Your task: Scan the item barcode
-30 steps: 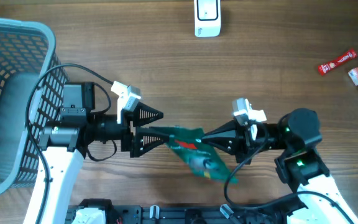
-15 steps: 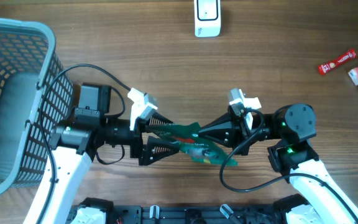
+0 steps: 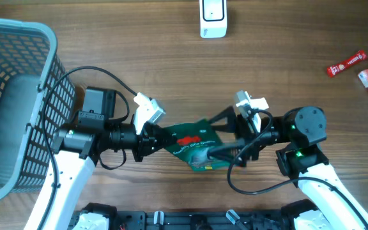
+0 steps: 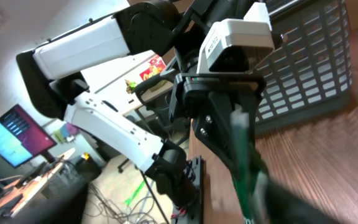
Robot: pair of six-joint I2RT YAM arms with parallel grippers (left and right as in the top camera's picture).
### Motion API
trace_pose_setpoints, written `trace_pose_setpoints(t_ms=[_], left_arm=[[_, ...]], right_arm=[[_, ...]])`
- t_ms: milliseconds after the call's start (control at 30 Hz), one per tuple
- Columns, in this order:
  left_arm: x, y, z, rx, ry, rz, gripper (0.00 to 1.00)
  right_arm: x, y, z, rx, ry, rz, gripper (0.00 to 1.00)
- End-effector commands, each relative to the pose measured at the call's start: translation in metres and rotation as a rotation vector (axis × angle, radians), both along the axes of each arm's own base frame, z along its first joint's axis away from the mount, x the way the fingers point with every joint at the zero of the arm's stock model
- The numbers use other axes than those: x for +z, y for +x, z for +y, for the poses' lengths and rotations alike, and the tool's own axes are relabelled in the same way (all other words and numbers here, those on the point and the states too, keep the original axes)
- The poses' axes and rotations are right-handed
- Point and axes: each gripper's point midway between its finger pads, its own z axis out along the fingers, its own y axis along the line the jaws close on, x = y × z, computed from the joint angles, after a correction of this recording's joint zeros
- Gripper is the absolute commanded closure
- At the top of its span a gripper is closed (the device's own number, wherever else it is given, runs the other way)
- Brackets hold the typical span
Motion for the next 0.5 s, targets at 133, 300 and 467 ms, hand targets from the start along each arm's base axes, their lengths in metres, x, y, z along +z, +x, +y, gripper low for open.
trace_pose_setpoints(t_ms=[133, 300, 467], left_arm=[[0.046, 0.025, 0.007, 0.141, -0.188, 0.052, 0.96], [0.088, 0.052, 0.026, 0.332, -0.301, 0.082, 0.96], [0.134, 0.059, 0.029, 0.394, -0.420, 0.067, 0.96]], right_arm=[[0.001, 0.014, -0.030, -0.029, -0.020, -0.006, 0.00], [-0.007, 0.048, -0.044, -0.181, -0.016, 0.061, 0.00], [-0.047, 0.105, -0.059, -0.535, -0.064, 0.363, 0.01]])
